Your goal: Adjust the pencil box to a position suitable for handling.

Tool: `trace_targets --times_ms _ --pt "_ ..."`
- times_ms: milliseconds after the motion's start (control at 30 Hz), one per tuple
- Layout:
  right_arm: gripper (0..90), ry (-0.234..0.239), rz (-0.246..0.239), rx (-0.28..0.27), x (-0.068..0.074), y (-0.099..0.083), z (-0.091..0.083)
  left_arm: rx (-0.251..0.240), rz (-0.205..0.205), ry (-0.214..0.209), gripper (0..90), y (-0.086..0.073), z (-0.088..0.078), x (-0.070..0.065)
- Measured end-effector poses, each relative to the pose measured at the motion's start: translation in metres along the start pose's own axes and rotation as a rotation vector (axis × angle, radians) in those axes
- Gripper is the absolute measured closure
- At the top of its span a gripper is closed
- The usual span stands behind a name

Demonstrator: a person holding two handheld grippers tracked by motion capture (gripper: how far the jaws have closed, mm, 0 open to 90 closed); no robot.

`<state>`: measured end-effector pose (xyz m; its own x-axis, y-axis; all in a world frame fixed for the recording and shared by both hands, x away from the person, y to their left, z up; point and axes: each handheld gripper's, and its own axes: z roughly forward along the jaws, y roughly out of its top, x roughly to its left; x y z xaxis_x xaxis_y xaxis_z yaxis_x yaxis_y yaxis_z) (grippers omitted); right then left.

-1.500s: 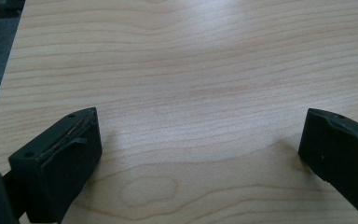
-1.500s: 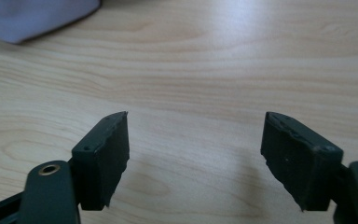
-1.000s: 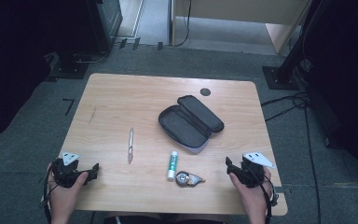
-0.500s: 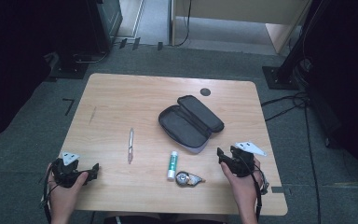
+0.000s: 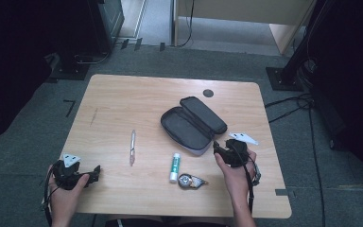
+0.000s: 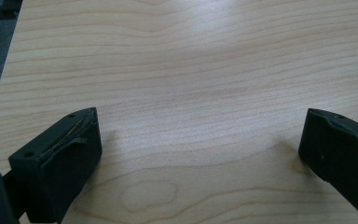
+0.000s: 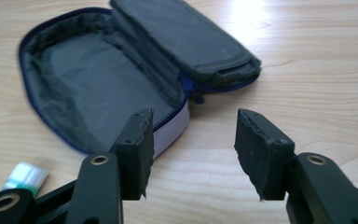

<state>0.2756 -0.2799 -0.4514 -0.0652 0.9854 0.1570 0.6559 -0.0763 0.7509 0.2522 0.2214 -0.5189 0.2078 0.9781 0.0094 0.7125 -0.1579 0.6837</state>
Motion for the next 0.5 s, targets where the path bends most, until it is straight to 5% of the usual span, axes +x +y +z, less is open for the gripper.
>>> trace_targets --times_ms 233,500 --pt "50.6 -0.048 0.015 0.004 0.004 0.007 0.009 0.000 0.002 -0.001 0.0 0.000 0.000 0.000" --pt "51.0 -0.030 0.044 0.052 0.016 0.008 0.028 0.001 0.004 -0.002 0.0 0.000 0.000 0.000"
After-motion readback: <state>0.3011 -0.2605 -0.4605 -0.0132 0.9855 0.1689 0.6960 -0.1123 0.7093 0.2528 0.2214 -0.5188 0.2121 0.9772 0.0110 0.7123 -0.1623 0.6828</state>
